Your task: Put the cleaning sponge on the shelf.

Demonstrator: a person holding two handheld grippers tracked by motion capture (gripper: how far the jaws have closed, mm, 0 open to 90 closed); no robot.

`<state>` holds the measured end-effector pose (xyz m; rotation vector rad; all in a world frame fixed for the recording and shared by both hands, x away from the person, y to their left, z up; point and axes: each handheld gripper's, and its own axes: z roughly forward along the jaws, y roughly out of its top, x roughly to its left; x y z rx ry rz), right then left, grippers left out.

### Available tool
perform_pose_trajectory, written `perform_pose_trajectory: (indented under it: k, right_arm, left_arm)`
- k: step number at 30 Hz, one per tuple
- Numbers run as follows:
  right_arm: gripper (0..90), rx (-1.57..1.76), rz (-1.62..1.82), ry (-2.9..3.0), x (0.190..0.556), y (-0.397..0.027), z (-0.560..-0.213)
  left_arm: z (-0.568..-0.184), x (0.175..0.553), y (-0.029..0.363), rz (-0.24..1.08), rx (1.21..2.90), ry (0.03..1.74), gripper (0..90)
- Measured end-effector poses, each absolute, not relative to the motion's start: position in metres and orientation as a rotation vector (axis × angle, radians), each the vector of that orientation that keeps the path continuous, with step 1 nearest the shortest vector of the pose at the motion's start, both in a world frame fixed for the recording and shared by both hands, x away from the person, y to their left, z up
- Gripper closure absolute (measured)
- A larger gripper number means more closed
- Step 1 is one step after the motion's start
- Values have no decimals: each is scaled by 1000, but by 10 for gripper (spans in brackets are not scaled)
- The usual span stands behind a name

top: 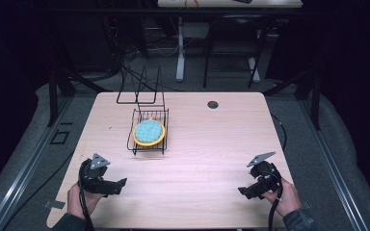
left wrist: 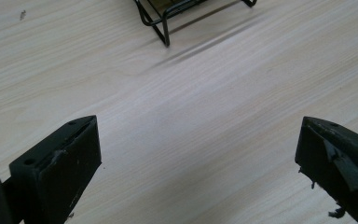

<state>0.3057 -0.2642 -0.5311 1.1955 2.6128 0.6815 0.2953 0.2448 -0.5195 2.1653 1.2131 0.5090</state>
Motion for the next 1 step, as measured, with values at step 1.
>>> perform_pose_trajectory:
  k: [1]
  right_arm:
    - [30,1194,681,2613,306,-264,-531]
  left_arm:
    - [-519,295,245,493,2174,1214,4]
